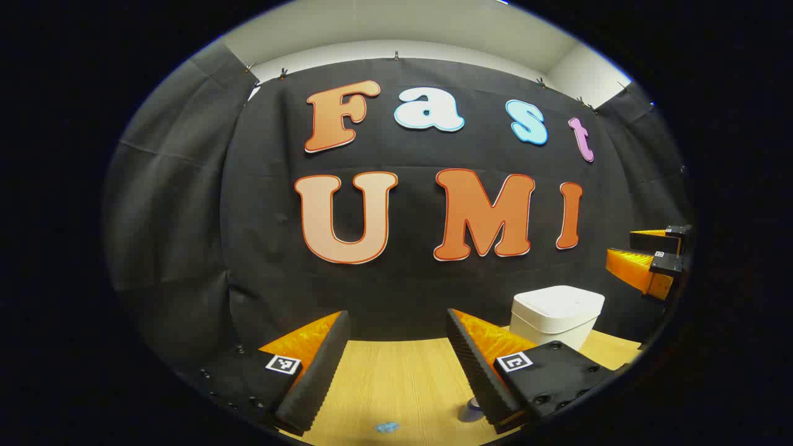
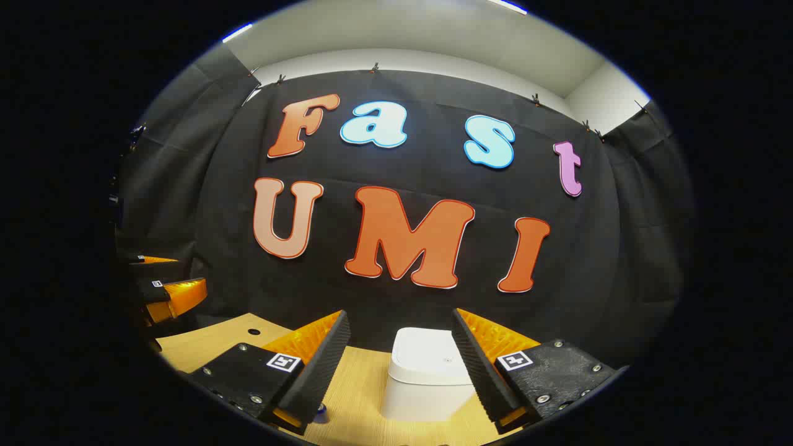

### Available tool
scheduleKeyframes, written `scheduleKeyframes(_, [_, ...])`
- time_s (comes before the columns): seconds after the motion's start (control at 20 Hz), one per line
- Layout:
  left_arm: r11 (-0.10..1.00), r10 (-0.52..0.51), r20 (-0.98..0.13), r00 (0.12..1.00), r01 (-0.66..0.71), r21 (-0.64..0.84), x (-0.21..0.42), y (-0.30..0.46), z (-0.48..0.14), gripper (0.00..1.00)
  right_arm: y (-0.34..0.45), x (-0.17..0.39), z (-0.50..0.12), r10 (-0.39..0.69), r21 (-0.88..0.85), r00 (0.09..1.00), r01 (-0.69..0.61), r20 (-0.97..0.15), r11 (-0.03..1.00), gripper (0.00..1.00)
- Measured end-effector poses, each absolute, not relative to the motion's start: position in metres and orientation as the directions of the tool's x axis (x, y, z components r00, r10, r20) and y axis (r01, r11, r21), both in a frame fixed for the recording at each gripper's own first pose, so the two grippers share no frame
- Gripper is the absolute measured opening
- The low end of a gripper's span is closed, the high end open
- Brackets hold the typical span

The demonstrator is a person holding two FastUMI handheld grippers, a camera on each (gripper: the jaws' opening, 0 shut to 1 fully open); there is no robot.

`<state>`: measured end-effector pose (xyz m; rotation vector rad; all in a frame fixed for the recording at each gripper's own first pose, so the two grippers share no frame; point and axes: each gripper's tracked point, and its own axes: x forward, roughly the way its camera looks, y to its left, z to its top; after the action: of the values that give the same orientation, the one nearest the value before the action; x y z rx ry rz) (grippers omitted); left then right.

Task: Press the lid of the desktop garbage bin to open it, pick up the crumpled paper on the desktop and throw it into the bin, then pick up the pop can on the desktop and drop it into the bin, and finally close the garbage bin lid.

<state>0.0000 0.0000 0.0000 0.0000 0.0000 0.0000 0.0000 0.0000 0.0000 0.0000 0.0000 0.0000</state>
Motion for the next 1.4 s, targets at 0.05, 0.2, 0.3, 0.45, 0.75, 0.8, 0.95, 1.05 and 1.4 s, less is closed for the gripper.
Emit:
scheduleKeyframes(0.05, [1.000,0.002,-0.001,1.000,-0.002,0.001,0.002,-0.002,0.001,0.99,-0.004,0.004,-0.003,-0.001,0.007,1.000,0.001,-0.006,1.000,0.99])
scheduleKeyframes(0.2, [1.000,0.002,0.011,1.000,-0.003,0.013,0.010,-0.006,0.005,0.99,-0.016,0.012,-0.004,-0.021,0.007,1.000,0.021,-0.005,1.000,0.99])
scheduleKeyframes(0.3, [1.000,-0.001,0.014,1.000,0.001,0.020,0.012,-0.008,0.006,0.99,-0.022,0.013,-0.004,-0.035,0.007,0.999,0.035,-0.005,0.999,0.99])
scheduleKeyframes(0.45, [0.999,0.000,0.019,1.000,0.000,0.032,0.014,-0.009,0.006,0.99,-0.026,0.015,-0.006,-0.044,0.029,0.999,0.045,-0.018,0.999,0.99])
scheduleKeyframes(0.75, [0.999,-0.005,0.007,1.000,0.005,0.037,0.016,-0.008,0.001,0.99,-0.032,0.020,-0.006,-0.069,0.024,0.997,0.070,-0.032,0.997,0.99])
scheduleKeyframes(0.8, [0.999,-0.006,0.006,1.000,0.005,0.040,0.015,-0.007,-0.001,0.99,-0.033,0.020,-0.007,-0.075,0.019,0.997,0.075,-0.034,0.997,0.99])
scheduleKeyframes(0.95, [0.999,-0.014,0.009,1.000,0.014,0.045,0.014,-0.008,0.000,0.99,-0.035,0.022,-0.007,-0.085,0.012,0.995,0.086,-0.050,0.996,0.99])
scheduleKeyframes(1.05, [0.998,-0.019,0.008,1.000,0.019,0.052,0.012,-0.008,-0.001,0.99,-0.038,0.024,-0.009,-0.094,0.010,0.993,0.095,-0.066,0.995,0.99])
scheduleKeyframes(1.4, [0.998,0.002,-0.018,1.000,-0.001,0.064,-0.001,0.002,-0.016,0.99,-0.057,0.048,-0.013,-0.116,-0.008,0.983,0.116,-0.144,0.993,0.96])
